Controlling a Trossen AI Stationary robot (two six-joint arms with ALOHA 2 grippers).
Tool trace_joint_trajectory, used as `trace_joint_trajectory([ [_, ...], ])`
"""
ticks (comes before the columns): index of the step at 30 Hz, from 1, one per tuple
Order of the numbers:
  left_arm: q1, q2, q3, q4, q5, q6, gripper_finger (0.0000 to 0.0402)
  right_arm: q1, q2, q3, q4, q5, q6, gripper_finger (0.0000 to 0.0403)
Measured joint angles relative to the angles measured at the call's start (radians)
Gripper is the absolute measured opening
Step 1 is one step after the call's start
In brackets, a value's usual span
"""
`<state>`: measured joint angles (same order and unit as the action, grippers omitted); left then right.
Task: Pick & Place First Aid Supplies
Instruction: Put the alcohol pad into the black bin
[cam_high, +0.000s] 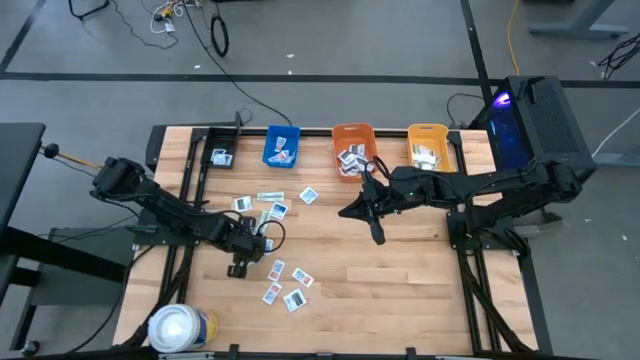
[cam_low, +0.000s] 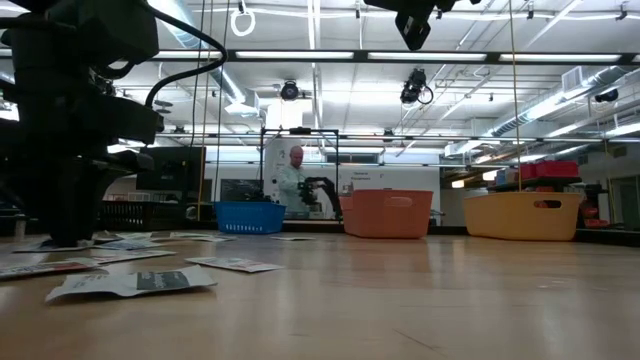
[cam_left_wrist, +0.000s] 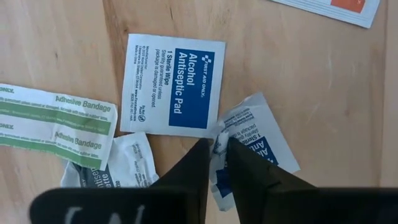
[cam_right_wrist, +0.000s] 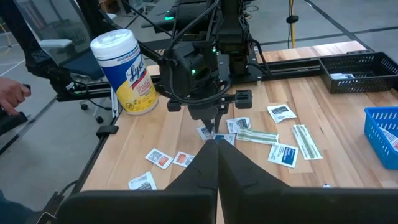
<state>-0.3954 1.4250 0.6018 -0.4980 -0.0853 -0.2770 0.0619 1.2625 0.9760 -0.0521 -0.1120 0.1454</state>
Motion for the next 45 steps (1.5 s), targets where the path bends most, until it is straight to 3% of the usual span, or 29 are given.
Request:
trace_joint_trajectory([
  [16,0.000,0.000,0.001,-0.002,0.008,0.000,0.0045,0.000,0.000,0.000,0.000,0.000,-0.005,0.0002],
  [26,-0.002,0.002,0.040,-0.095,0.044,0.002,0.0005,0.000,0.000,0.000,0.005,0.000,-0.008,0.0002],
  [35,-0.002,0.001,0.178,-0.234,0.013,0.058,0.0004,0.000,0.000,0.000,0.021,0.000,-0.015,0.0002],
  [45,0.066,0.000,0.453,-0.475,-0.171,0.185,0.0004,0.000,0.000,0.000,0.084,0.045,-0.038,0.0002],
])
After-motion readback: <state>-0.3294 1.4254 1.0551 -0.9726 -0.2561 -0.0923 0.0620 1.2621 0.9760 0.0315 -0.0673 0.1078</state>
